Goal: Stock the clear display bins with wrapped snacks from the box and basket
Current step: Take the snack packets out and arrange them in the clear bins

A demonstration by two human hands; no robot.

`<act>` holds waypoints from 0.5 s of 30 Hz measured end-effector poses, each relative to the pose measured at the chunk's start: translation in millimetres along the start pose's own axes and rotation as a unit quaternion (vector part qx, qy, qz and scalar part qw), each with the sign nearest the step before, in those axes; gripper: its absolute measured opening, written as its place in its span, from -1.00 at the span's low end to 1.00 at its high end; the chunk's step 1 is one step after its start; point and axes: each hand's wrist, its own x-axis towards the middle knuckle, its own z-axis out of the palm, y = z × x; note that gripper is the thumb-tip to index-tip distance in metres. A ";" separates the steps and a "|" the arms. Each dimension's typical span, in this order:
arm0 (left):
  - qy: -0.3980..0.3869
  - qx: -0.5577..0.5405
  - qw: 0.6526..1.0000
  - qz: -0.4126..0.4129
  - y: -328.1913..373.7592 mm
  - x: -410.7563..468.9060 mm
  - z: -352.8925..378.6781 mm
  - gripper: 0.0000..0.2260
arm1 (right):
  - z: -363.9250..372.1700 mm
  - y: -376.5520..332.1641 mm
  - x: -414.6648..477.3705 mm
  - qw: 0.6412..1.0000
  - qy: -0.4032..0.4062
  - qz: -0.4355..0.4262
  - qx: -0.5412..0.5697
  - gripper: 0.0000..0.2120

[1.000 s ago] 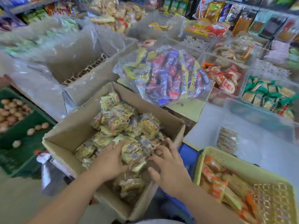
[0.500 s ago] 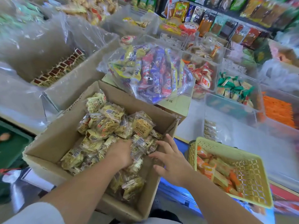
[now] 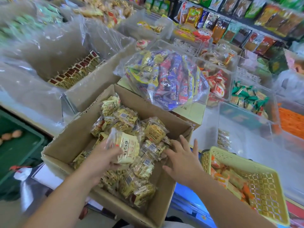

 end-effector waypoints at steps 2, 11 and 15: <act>0.022 -0.090 0.996 0.007 -6.2 -16.8 -8.6 -0.75 | -9.8 -10.6 23.2 0.999 0.030 0.004 -0.013 -0.47; 0.040 -0.256 0.963 0.069 -34.3 -43.2 -28.6 -0.50 | -16.2 -23.1 104.7 0.984 -0.104 0.049 0.136 -0.49; 0.053 -0.261 0.961 0.074 -39.3 -40.4 -30.2 -0.52 | -12.3 -22.8 102.7 0.977 -0.100 0.029 0.186 -0.61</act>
